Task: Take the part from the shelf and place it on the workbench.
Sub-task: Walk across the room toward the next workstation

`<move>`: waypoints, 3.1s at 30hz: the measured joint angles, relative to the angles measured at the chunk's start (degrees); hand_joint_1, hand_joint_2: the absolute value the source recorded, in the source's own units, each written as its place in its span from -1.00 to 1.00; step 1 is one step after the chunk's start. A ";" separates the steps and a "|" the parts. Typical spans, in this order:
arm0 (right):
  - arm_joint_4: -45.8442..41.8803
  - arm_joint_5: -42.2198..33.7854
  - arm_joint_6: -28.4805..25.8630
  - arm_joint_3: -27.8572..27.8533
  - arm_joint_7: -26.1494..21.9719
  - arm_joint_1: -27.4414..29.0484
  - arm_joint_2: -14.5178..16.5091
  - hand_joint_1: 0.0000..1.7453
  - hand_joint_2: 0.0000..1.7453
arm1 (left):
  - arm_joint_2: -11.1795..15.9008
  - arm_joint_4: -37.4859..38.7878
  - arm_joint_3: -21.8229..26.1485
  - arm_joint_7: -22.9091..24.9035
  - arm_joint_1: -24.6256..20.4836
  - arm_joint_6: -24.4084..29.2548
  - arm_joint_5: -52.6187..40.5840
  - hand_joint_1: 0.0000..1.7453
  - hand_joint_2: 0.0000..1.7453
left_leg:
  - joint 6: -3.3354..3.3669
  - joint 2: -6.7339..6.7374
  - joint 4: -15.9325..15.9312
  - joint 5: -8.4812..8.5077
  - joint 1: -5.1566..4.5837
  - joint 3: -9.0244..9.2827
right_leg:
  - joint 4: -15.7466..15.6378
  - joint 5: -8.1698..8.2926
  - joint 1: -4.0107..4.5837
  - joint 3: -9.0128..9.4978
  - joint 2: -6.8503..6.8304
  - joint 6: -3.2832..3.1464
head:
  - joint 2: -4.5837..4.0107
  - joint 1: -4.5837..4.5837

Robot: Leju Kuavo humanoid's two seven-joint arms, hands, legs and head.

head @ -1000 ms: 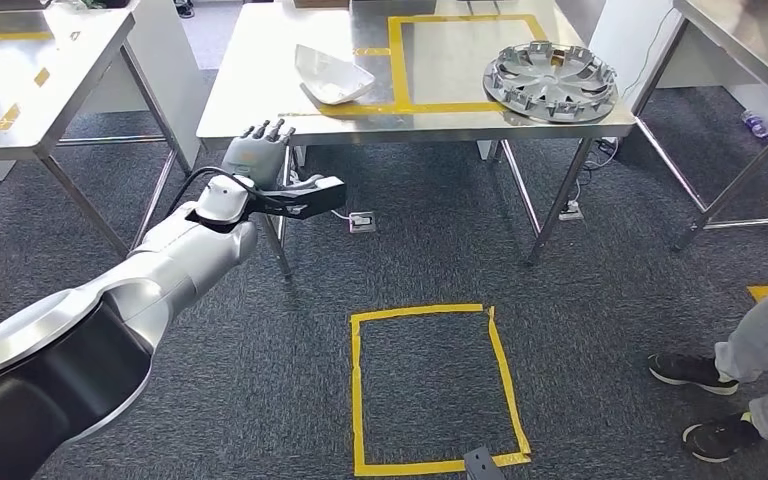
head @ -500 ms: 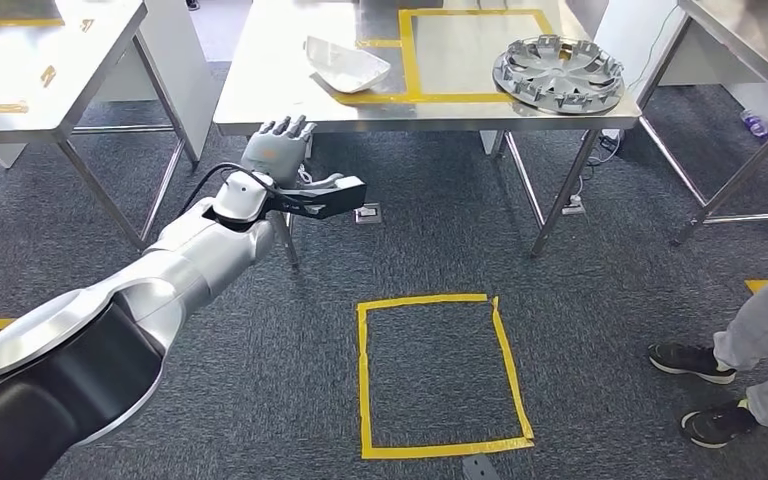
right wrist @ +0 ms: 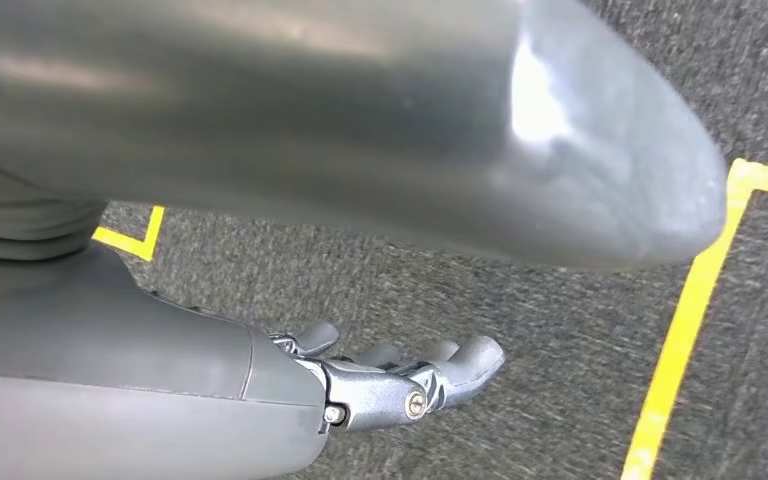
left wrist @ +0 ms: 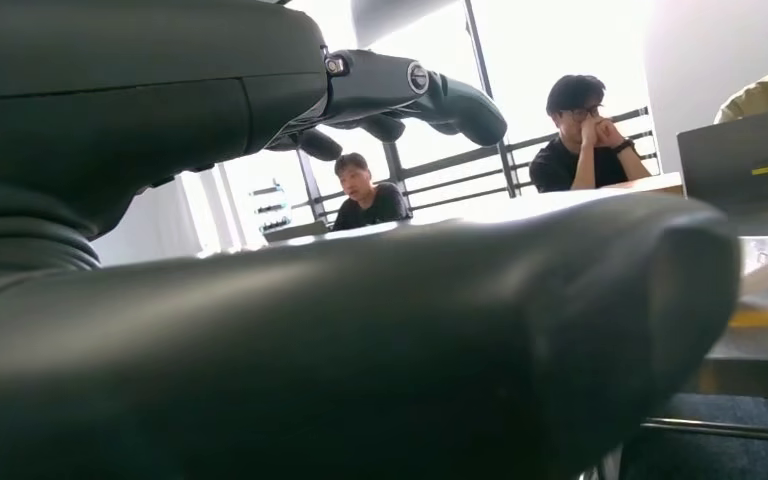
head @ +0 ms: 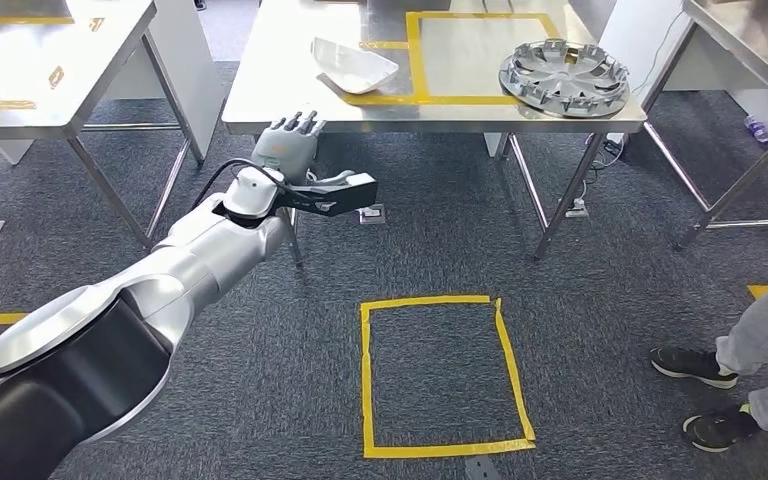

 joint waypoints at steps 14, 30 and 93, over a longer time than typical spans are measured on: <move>0.15 -0.52 -0.09 -0.34 0.10 0.94 -0.19 -1.00 -1.00 | -1.07 -0.41 0.67 -1.30 0.33 -0.50 -0.59 -1.00 -1.00 | -5.87 -0.10 5.63 -1.92 1.62 0.51 | -4.29 0.88 -1.07 2.33 0.14 -2.03 | 0.00 0.18; 0.20 -0.92 -0.20 -0.71 -0.16 0.81 -0.25 -1.00 -1.00 | -1.56 -0.49 2.29 -1.91 0.82 -1.14 -2.07 -1.00 -1.00 | -0.15 -0.35 -0.05 5.90 -1.50 -6.01 | -0.63 -8.20 1.32 7.49 1.02 -1.71 | 0.00 -0.16; 0.20 0.55 0.20 -1.30 -0.02 1.55 -0.51 -1.00 -1.00 | 2.26 0.62 7.35 6.36 17.20 -0.56 -4.87 -1.00 -1.00 | -2.09 -0.69 0.58 4.11 -1.14 -4.45 | -4.85 -1.69 0.32 5.45 0.75 -1.64 | 0.00 -0.17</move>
